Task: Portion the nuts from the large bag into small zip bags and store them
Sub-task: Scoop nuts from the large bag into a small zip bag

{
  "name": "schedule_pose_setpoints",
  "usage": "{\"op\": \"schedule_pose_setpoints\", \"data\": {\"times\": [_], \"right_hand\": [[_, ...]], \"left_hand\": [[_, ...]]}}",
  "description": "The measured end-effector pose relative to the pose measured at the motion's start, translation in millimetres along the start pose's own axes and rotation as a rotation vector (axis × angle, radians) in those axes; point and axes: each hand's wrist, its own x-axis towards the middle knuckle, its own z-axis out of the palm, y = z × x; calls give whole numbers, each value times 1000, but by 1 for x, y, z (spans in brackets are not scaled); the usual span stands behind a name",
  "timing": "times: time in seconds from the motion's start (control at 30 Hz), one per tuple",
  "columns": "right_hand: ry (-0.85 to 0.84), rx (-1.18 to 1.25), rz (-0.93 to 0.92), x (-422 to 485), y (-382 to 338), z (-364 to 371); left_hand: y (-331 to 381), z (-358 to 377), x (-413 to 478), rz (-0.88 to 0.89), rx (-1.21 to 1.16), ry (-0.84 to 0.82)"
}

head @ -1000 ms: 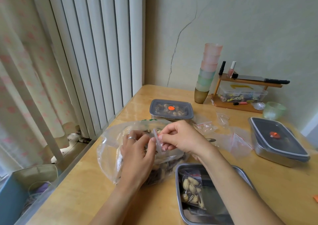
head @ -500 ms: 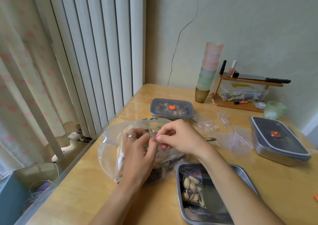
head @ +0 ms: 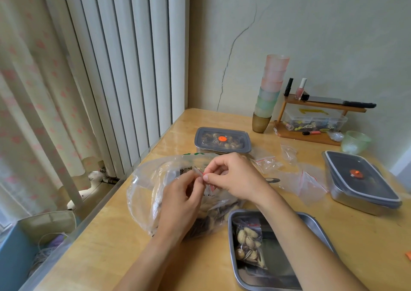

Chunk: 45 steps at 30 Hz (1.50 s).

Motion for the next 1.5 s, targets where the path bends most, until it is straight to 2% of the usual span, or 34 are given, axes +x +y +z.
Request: {"op": "schedule_pose_setpoints", "data": {"times": [0.17, 0.27, 0.67, 0.8, 0.9, 1.0, 1.13, 1.23, 1.33, 1.4, 1.5], "right_hand": [[-19, -58, -21, -1, -3, 1], [-12, -48, -32, 0, -2, 1], [143, -225, -124, 1, -6, 16], [266, -334, -177, 3, -2, 11], [190, -292, -187, 1, -2, 6], [77, -293, -312, -2, -6, 5], [32, -205, -461, -6, -18, 7], [-26, -120, -397, -9, -23, 10], [-28, -183, -288, -9, -21, 8], [-95, -200, -199, -11, -21, 5], [-129, -346, -133, -9, -17, 7]], "left_hand": [[0, 0, -3, -31, -11, -89], [-5, 1, 0, 10, 12, -49], [-7, 1, 5, 5, 35, 44], [-3, 2, 0, 29, 65, 34], [-4, 2, 0, 2, 64, 36], [-4, -1, 2, -72, 44, 98], [-10, -2, 5, -118, 38, 128], [-12, -3, 6, -126, 23, 127], [-11, -2, 6, -172, -19, 162], [-9, -3, 5, -195, -28, 174], [-8, -2, 4, -170, -5, 176]]}}
